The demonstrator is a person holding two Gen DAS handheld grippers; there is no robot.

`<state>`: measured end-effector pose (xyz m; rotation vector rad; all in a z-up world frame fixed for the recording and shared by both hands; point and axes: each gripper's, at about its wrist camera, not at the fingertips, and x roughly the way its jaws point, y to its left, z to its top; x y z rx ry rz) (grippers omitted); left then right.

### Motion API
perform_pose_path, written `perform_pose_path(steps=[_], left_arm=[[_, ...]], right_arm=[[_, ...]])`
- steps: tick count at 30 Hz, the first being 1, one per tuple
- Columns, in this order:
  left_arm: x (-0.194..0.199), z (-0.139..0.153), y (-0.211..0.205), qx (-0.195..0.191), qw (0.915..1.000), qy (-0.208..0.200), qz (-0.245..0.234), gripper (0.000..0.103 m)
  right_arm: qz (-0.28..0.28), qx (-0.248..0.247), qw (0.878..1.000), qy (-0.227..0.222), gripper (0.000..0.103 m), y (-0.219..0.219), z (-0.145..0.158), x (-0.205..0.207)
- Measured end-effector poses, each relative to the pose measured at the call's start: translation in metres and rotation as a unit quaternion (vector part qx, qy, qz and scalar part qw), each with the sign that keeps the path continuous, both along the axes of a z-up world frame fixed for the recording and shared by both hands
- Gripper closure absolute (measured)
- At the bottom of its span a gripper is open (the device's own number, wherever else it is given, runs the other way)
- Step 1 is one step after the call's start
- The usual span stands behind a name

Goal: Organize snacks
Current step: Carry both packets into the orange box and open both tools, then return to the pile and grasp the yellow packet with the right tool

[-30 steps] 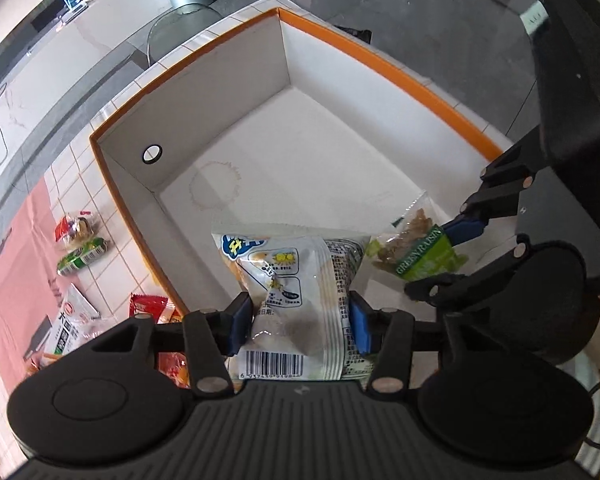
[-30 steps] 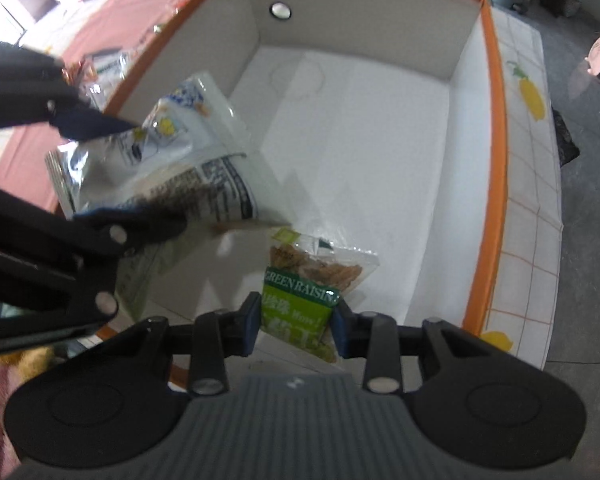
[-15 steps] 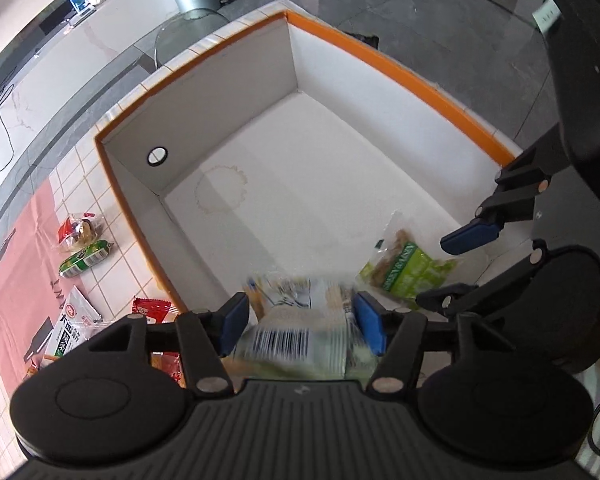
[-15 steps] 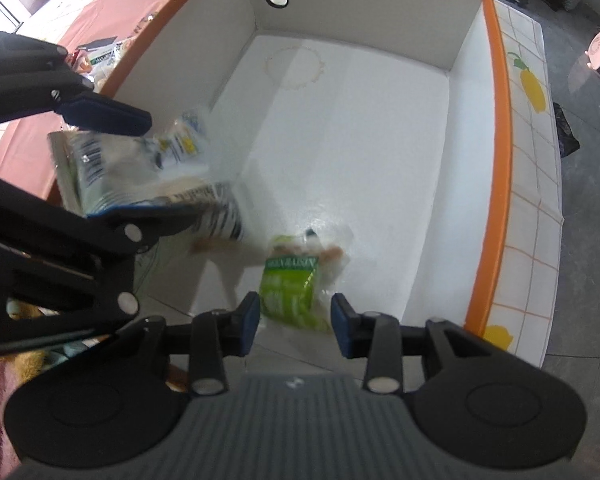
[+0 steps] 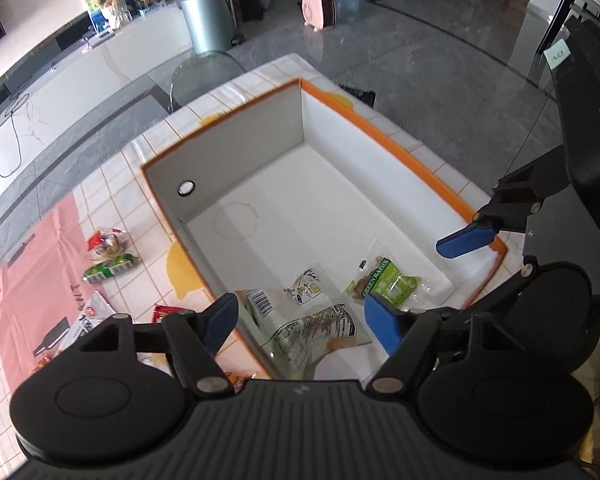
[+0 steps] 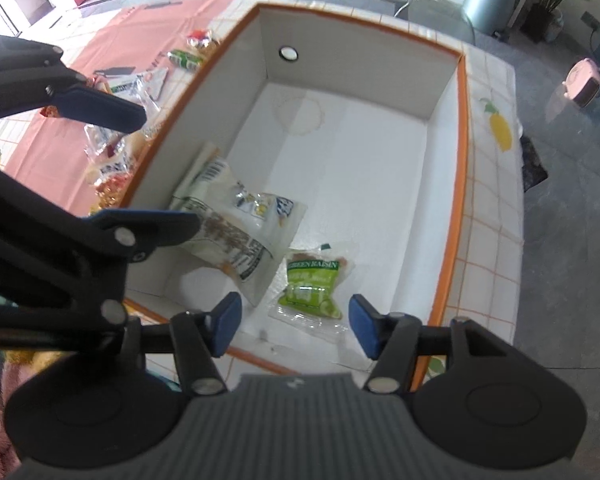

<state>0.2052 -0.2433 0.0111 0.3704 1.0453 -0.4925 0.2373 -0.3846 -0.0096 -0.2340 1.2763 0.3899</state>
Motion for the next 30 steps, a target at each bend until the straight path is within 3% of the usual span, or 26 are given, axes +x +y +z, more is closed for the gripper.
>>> perform_pose_path(steps=[7,14,18,21,25,28,30], left_arm=[[-0.029,0.037,0.044,-0.030,0.9986,-0.040,0.016,0.018],[-0.073,0.051,0.110,-0.053,0.9902,-0.111,0.066,0.018],[-0.095,0.046,0.147,-0.081,0.9832,-0.122,0.109,0.019],[-0.109,0.036,0.172,-0.096,0.9770,-0.121,0.147,0.023],[-0.126,0.018,0.205,-0.121,0.9680,-0.111,0.190,0.026],[-0.136,0.002,0.224,-0.147,0.9589,-0.099,0.222,0.028],[-0.141,-0.010,0.231,-0.152,0.9555,-0.088,0.237,0.032]], right_arm=[[-0.030,0.021,0.997,-0.068,0.044,0.017,0.045,-0.029],[-0.071,0.090,0.980,-0.163,0.041,0.054,0.066,-0.081],[-0.080,0.101,0.967,-0.222,0.041,0.089,0.059,-0.118],[-0.076,0.125,0.959,-0.242,0.041,0.114,0.049,-0.142],[-0.080,0.118,0.952,-0.270,0.045,0.142,0.032,-0.166],[-0.093,0.110,0.948,-0.284,0.049,0.156,0.016,-0.179],[-0.106,0.119,0.950,-0.270,0.051,0.161,0.002,-0.181]])
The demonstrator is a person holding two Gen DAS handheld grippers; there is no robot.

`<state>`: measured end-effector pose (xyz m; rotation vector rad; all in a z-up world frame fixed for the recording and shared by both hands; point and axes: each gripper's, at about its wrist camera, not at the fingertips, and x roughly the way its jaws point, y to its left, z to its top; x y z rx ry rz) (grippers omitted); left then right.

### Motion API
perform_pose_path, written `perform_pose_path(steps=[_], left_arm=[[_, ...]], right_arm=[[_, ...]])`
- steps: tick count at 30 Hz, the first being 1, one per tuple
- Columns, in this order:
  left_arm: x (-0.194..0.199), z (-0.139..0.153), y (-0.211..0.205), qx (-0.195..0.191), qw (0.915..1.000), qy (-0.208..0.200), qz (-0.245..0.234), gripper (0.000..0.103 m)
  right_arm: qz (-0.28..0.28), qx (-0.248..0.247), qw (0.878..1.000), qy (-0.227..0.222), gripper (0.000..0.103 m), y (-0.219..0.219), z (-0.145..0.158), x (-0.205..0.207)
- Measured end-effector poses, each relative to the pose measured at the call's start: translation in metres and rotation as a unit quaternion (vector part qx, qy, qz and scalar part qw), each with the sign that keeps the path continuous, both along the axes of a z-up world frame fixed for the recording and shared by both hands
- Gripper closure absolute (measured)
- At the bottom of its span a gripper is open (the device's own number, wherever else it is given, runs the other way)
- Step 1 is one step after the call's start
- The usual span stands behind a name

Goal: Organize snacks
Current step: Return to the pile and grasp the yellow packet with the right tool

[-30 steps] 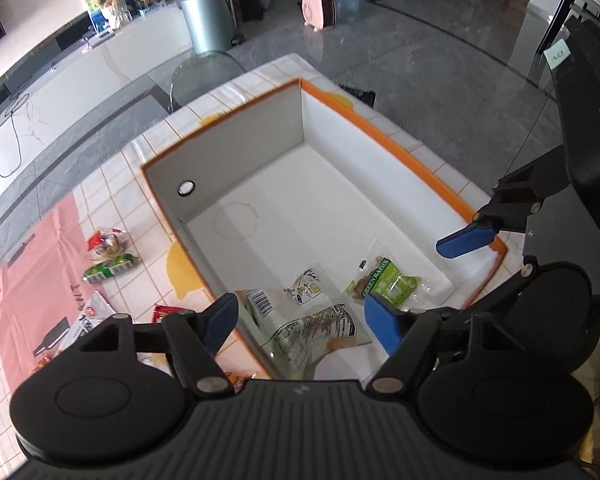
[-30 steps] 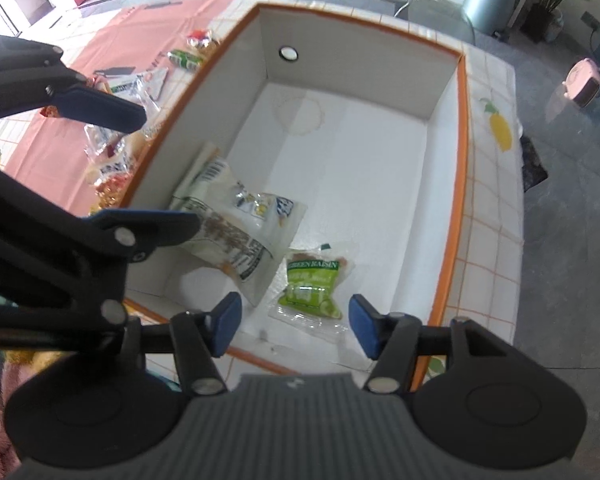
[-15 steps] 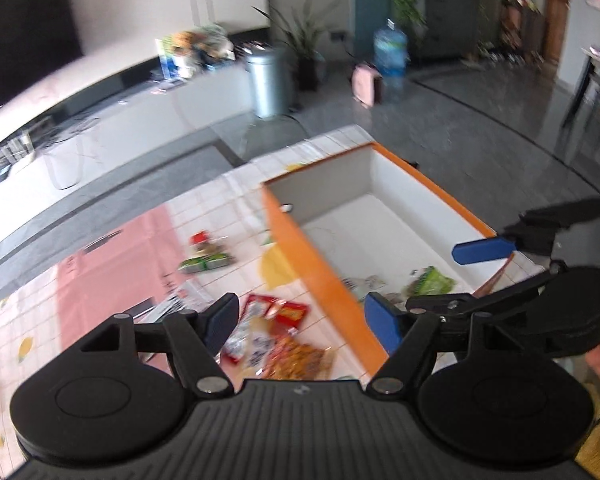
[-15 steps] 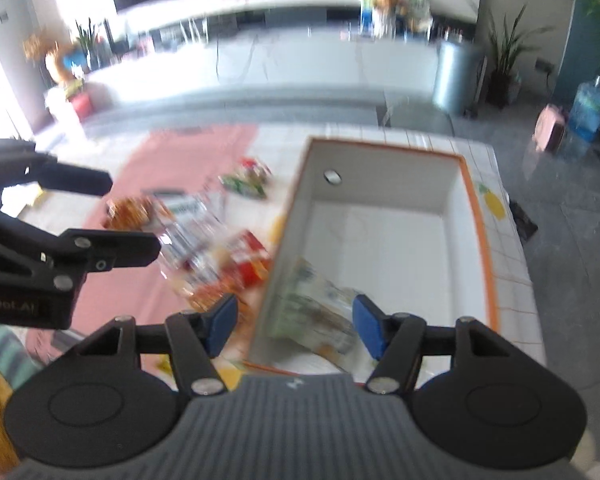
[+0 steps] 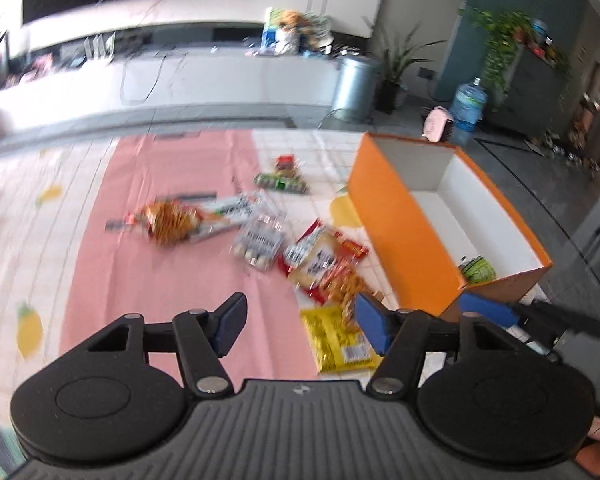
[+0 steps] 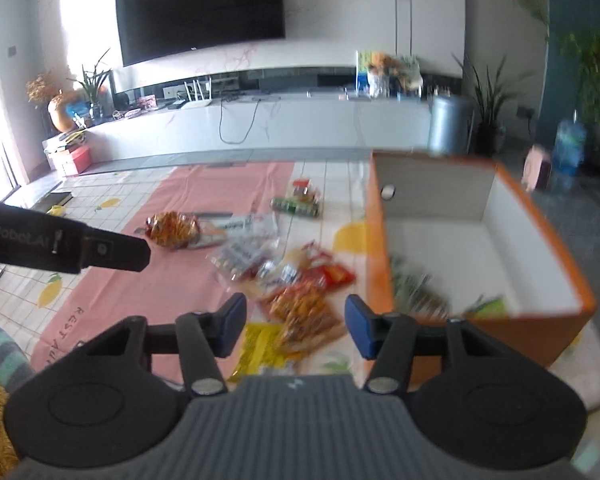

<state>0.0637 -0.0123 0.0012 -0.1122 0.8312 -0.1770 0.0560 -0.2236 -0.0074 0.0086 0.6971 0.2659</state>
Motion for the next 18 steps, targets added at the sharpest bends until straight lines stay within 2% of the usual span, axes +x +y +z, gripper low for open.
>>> perform_pose_path(steps=[3,6,9,11,15,18], left_arm=[[-0.002,-0.018,0.005,0.002,0.9998,0.018,-0.004,0.035],[-0.001,-0.033,0.009,-0.004,0.9993,0.037,-0.001,0.040],[0.006,-0.046,0.011,-0.012,0.9985,0.053,0.008,0.040],[0.010,-0.053,0.010,-0.003,0.9983,0.059,0.007,0.040],[0.017,-0.065,0.009,0.009,0.9980,0.060,0.016,0.040],[0.017,-0.070,0.014,0.010,0.9979,0.062,0.019,0.040]], right_arm=[[-0.013,0.016,0.999,0.041,0.051,0.004,-0.025,0.003],[-0.017,0.013,0.998,0.052,0.052,0.008,-0.039,0.007],[-0.010,-0.006,0.998,0.064,0.059,0.014,-0.053,0.019],[-0.005,0.012,0.996,0.091,0.059,0.016,-0.064,0.029],[-0.003,0.015,0.994,0.109,0.046,0.026,-0.083,0.041],[-0.002,0.011,0.993,0.120,0.045,0.031,-0.096,0.052]])
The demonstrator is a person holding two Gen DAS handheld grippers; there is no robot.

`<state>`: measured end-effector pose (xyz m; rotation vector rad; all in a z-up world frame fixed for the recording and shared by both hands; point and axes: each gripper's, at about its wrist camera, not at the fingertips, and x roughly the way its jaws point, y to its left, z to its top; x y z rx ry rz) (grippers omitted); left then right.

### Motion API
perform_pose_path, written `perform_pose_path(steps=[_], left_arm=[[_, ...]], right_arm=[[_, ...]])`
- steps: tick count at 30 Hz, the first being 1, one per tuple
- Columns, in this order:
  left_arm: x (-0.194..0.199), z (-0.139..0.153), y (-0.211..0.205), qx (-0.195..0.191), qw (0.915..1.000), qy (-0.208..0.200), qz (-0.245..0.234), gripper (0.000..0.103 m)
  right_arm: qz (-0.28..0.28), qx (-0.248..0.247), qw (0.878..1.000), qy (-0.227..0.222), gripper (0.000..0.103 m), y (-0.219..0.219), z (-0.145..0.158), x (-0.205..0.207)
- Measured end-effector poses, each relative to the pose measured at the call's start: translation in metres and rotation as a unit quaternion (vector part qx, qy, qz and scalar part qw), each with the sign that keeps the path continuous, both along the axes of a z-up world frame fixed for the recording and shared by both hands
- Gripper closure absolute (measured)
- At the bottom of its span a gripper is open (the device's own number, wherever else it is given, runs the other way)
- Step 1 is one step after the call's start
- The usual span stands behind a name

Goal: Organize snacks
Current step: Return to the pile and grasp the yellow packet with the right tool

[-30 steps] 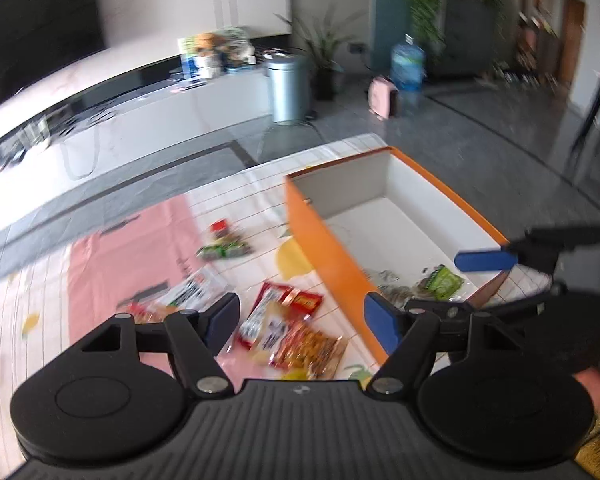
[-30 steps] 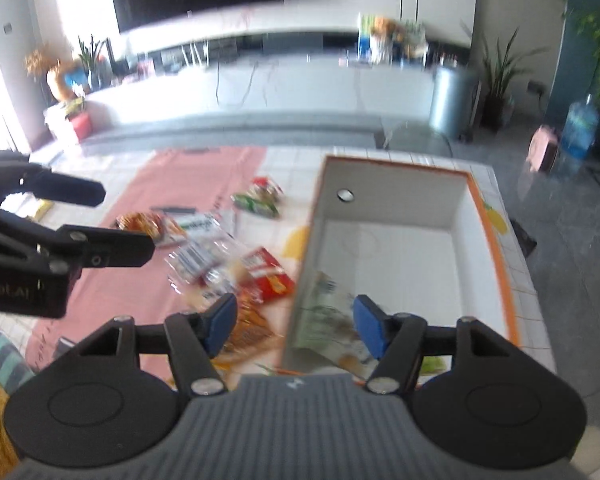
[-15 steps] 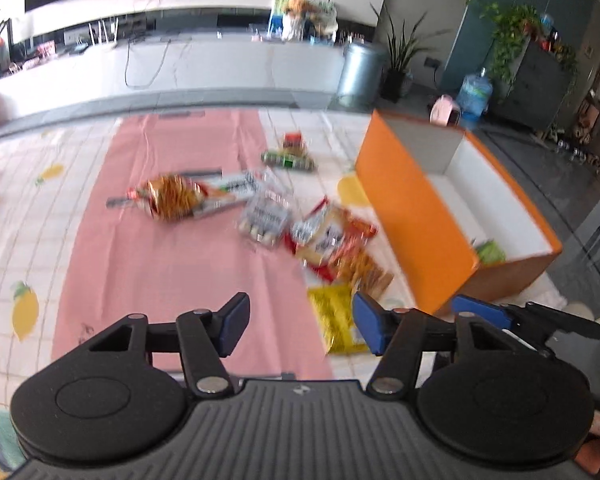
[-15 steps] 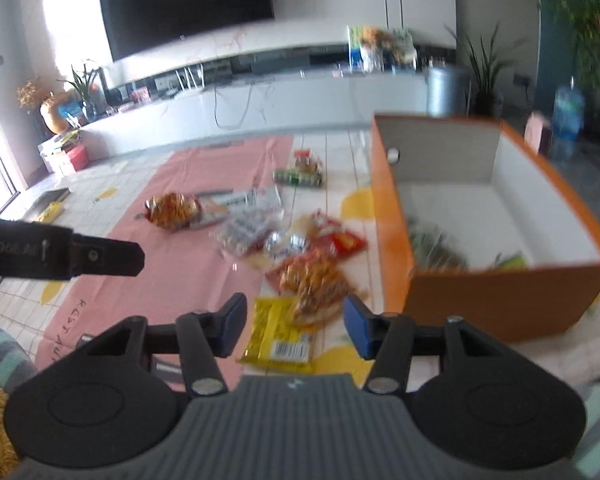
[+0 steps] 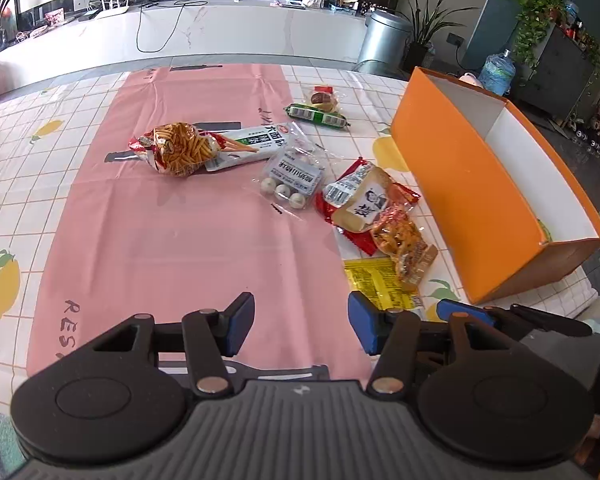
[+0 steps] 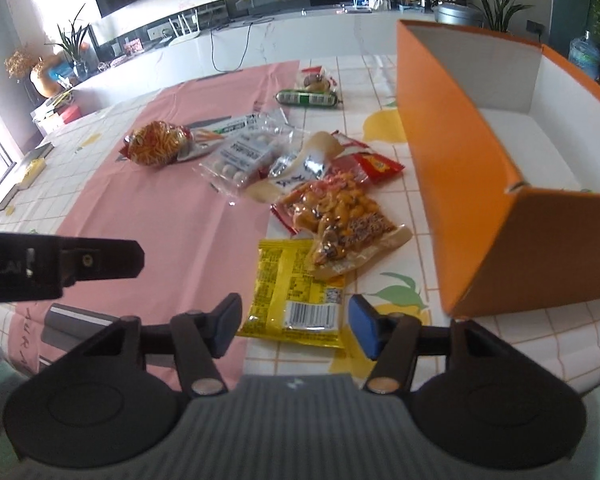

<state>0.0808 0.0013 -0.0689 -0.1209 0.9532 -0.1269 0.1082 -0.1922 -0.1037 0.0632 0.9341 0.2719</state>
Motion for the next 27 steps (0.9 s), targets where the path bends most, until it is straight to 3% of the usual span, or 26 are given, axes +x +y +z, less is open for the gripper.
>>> perform_pose_path(steps=[11,16,21,27], left_arm=[[0.018,-0.018,0.007,0.001,0.9996,0.028,0.006,0.040],[0.017,-0.018,0.005,0.014,0.9995,0.026,-0.002,0.040],[0.015,-0.019,0.006,0.016,0.9994,0.029,-0.001,0.040],[0.008,-0.010,0.011,0.008,0.9999,0.015,-0.002,0.040]], right_arm=[[0.001,-0.009,1.000,0.021,0.040,0.014,-0.020,0.029],[0.021,-0.045,0.999,0.012,0.041,0.029,-0.022,0.030],[0.021,-0.053,0.998,0.005,0.050,0.032,-0.022,0.030],[0.039,-0.037,0.998,0.013,0.052,0.029,-0.016,0.019]])
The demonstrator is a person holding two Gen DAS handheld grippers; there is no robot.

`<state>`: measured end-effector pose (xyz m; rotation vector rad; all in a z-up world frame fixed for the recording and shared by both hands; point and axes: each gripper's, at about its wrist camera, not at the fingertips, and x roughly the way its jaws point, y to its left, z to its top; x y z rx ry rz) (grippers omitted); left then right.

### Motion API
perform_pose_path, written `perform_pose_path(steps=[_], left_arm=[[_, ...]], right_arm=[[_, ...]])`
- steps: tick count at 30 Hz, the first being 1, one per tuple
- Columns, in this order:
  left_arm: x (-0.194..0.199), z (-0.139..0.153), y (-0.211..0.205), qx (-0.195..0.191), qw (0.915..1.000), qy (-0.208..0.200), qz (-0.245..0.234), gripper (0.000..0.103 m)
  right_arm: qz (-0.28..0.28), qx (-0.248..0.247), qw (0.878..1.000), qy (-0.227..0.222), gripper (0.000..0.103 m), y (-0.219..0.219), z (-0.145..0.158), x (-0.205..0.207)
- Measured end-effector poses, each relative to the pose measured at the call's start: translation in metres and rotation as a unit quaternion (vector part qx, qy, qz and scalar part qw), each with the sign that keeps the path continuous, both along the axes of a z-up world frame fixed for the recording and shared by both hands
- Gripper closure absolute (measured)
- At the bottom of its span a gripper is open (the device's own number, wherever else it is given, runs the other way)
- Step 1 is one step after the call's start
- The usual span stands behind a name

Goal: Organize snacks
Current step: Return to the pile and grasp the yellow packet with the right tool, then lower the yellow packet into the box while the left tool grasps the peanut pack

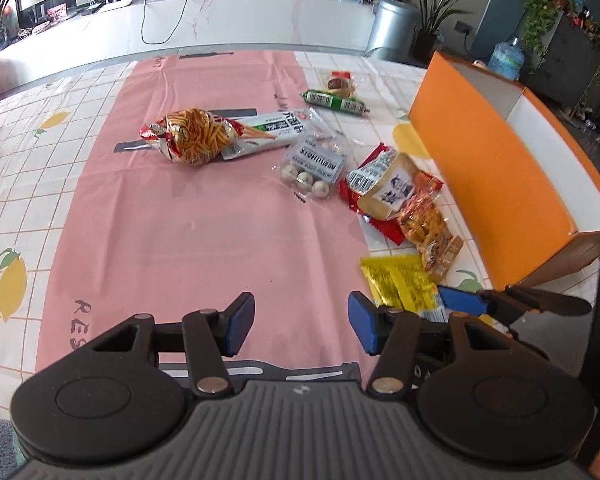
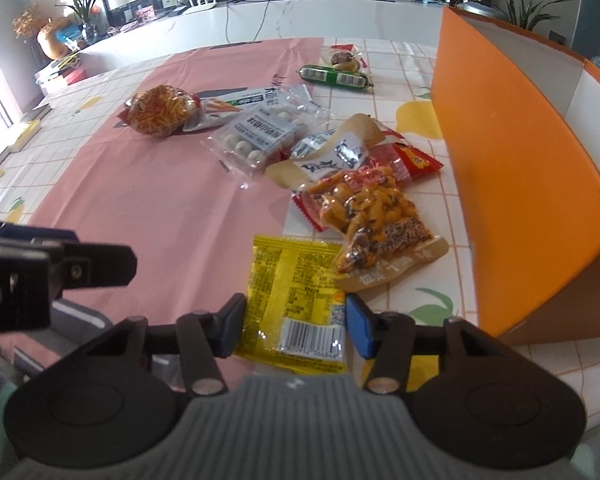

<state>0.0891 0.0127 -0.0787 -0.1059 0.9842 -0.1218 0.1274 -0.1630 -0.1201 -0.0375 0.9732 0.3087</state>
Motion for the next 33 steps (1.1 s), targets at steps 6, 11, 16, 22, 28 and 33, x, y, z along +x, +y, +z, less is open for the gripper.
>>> perform_pose_path(steps=[6,11,16,22,28,33], left_arm=[[-0.005,0.016,0.005,-0.054,0.9985,-0.005,-0.005,0.040],[-0.002,0.038,0.001,-0.069,0.9971,-0.027,-0.017,0.040],[0.002,0.048,-0.006,-0.064,0.9972,-0.030,-0.024,0.040],[0.008,0.042,-0.025,-0.071,0.9956,-0.011,-0.060,0.034],[0.025,0.015,-0.045,-0.116,0.9912,0.029,-0.056,0.024],[0.043,-0.017,-0.059,-0.176,0.9819,0.063,-0.032,0.029]], right_arm=[[0.026,0.013,0.999,-0.019,0.052,-0.005,0.030,-0.021],[0.046,0.009,0.997,-0.063,0.052,-0.012,0.068,-0.032],[0.034,0.006,0.995,-0.088,0.052,-0.029,0.096,-0.031],[-0.006,0.016,0.993,-0.118,0.052,-0.069,0.123,-0.027],[-0.078,0.006,0.987,-0.139,0.052,-0.127,0.138,-0.014],[-0.116,-0.014,0.986,-0.118,0.052,-0.164,0.127,0.006]])
